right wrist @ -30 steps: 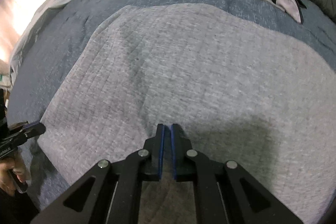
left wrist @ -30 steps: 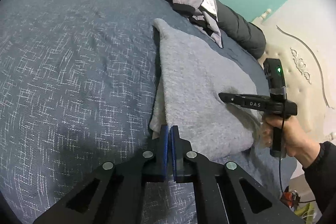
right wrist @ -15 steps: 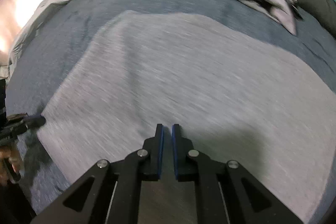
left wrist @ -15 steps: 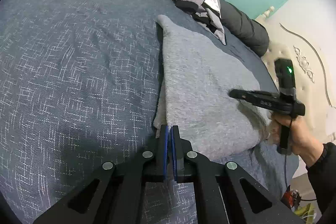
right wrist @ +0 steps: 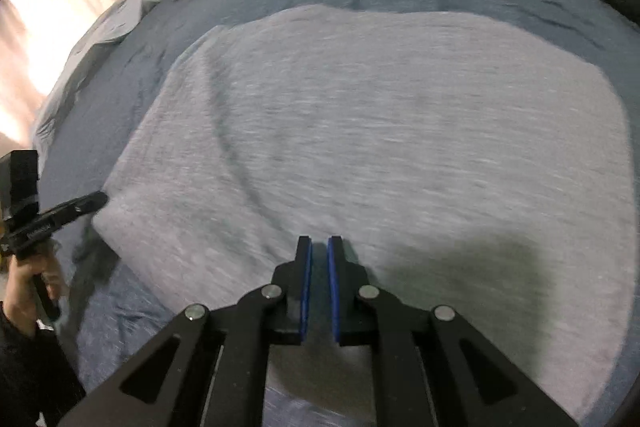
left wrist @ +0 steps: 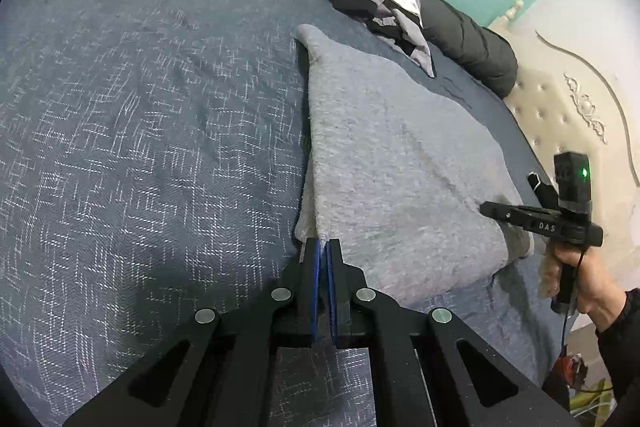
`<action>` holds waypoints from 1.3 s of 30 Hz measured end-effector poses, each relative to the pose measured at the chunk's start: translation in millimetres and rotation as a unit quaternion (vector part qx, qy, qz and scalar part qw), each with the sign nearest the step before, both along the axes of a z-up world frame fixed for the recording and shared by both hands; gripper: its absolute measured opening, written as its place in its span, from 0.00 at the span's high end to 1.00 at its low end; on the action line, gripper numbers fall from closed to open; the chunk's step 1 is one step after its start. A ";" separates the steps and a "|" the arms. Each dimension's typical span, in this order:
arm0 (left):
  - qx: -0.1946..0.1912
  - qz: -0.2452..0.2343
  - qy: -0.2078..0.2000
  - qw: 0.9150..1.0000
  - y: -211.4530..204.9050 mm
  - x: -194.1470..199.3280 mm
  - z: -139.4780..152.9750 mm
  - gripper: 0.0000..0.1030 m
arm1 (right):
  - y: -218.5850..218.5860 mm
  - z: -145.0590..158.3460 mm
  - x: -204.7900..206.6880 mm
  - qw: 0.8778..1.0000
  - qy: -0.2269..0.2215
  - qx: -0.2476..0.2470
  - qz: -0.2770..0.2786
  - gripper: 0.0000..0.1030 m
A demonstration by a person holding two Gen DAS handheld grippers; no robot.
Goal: Fold clothes
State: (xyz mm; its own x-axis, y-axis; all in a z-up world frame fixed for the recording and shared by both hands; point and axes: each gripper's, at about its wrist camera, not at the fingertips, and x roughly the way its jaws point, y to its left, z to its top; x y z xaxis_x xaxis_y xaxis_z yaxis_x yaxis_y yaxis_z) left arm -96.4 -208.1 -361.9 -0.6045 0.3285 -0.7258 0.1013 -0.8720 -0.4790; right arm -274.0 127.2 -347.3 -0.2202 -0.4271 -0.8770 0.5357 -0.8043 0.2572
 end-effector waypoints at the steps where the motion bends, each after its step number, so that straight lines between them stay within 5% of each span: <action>1: 0.001 0.000 0.000 1.000 -0.3 0.1 0.3 0.96 | 6.2 4.0 -1.4 1.000 0.008 0.002 -0.008 0.94; 5: 0.001 0.001 -0.002 1.000 -0.3 -0.4 -0.1 0.96 | 8.9 22.7 14.3 0.999 0.022 -0.040 -0.017 0.94; 8: 0.002 0.001 -0.003 1.000 -0.8 0.9 -0.6 0.96 | -1.8 7.9 14.1 1.000 0.010 -0.011 -0.002 0.94; 13: 0.006 0.000 -0.007 1.000 -3.0 3.8 -3.5 0.96 | 25.0 11.1 4.1 0.996 0.020 -0.041 -0.081 0.95; 20: 0.007 -0.004 -0.006 1.000 -3.6 5.7 -0.5 0.96 | -59.9 8.4 4.1 0.999 0.015 -0.025 0.022 0.95; 28: 0.009 -0.012 -0.010 1.000 -2.9 7.1 -2.4 0.96 | -106.8 -22.2 -29.7 1.000 0.004 0.003 -0.001 0.92; 39: 0.010 -0.013 -0.013 1.000 -0.2 4.5 -3.4 0.96 | -147.4 -20.8 -56.3 1.000 0.014 -0.015 0.017 0.88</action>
State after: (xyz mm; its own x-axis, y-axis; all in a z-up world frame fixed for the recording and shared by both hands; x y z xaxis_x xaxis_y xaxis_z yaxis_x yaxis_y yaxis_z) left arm -91.9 -208.3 -365.3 -0.5761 0.3585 -0.7345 0.0919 -0.8646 -0.4940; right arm -330.2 -20.3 -368.0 -0.2289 -0.4603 -0.8577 0.5695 -0.7779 0.2655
